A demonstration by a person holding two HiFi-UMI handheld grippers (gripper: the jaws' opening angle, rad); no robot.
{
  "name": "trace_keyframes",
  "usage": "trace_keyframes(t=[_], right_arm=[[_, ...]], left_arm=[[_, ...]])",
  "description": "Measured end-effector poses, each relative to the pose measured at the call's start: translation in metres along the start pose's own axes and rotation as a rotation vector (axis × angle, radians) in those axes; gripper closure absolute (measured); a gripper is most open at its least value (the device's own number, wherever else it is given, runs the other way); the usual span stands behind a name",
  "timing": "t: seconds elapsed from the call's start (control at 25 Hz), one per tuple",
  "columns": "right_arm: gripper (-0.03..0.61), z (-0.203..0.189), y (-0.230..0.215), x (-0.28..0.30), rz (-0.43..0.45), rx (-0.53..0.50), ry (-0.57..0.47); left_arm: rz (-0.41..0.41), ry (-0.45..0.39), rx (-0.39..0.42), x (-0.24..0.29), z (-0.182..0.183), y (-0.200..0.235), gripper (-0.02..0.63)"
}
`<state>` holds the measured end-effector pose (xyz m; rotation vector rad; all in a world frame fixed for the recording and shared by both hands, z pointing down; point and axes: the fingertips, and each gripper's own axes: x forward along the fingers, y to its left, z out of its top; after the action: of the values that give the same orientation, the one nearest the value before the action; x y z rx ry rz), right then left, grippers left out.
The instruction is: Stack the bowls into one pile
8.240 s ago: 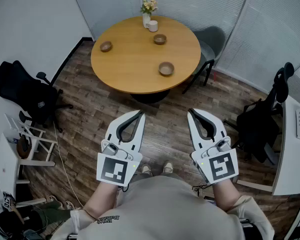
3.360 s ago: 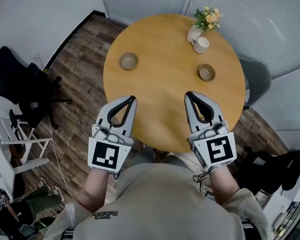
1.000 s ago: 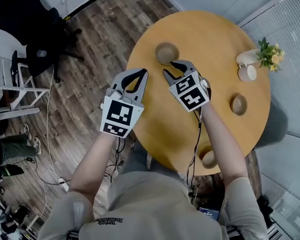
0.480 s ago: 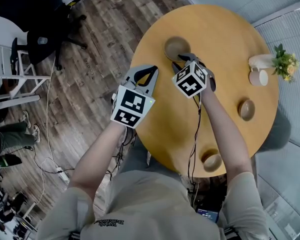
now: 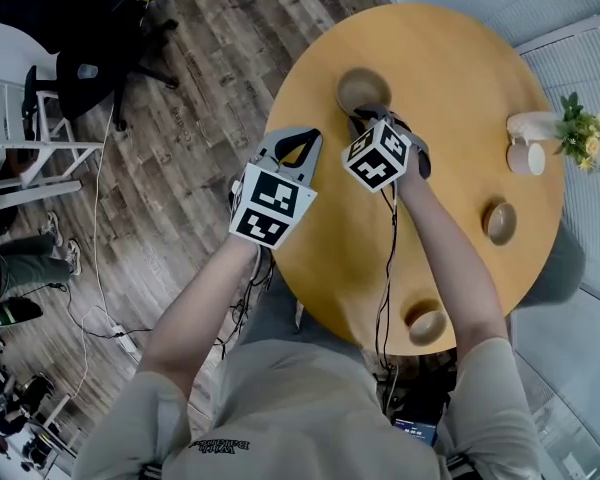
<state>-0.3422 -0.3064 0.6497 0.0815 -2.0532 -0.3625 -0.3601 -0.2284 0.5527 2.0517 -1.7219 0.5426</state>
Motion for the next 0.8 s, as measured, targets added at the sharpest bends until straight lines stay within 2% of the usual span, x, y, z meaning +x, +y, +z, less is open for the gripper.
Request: trace_keyframes(t=[0.16, 0.32, 0.52, 0.8], right_arm=[[0.534, 0.003, 0.0, 0.004, 0.003, 0.004, 0.005], [0.543, 0.011, -0.005, -0.006, 0.017, 0.102, -0.044], [0.545, 0.027, -0.011, -0.036, 0.018, 0.162, -0.114], [0.545, 0.045, -0.013, -0.097, -0.011, 0.223, -0.225]], left_arm=[[0.012, 0.002, -0.007, -0.002, -0.004, 0.003, 0.592], [0.02, -0.006, -0.033, -0.008, -0.004, 0.006, 0.593], [0.035, -0.016, -0.038, -0.018, 0.002, 0.012, 0.594], [0.035, -0.063, -0.01, -0.035, 0.033, 0.005, 0.592]])
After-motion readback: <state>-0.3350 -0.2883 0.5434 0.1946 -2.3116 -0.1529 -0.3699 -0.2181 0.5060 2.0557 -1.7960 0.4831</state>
